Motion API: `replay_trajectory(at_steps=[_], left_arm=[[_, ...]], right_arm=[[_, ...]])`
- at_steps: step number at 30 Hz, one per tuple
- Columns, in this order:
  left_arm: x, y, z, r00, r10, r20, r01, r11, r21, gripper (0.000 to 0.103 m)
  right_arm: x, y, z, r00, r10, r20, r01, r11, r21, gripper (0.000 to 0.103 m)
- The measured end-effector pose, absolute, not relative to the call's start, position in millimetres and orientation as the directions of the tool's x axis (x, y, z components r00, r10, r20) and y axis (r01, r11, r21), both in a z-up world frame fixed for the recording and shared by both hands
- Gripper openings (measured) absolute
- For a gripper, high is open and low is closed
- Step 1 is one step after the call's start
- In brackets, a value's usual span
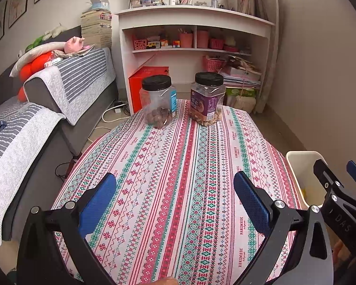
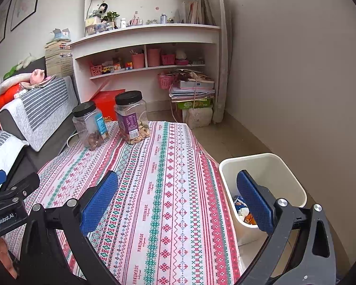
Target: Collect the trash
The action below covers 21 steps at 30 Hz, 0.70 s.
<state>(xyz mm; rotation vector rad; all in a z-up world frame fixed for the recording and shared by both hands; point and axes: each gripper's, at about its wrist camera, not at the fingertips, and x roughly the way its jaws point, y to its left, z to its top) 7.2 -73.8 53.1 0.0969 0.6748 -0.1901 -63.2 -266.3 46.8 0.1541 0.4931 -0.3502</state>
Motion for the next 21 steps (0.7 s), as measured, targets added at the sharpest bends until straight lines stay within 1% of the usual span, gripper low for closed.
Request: replay_trajectory(at_steps=[5,21], left_arm=[[7.0,-77.4,49.9,0.755,-0.141,-0.640,0.206,0.978,0.029,0.096],[4.8,-80.7,47.9,0.751,-0.142,-0.645,0.204,0.979,0.022,0.096]], right_arm=[[-65.9,-266.0,47.2,0.825,-0.302,-0.478,0.367,0.929,0.046,0.096],[-66.2,-276.3,42.3,0.809,-0.297,-0.507,0.381,0.922,0.066,0.096]])
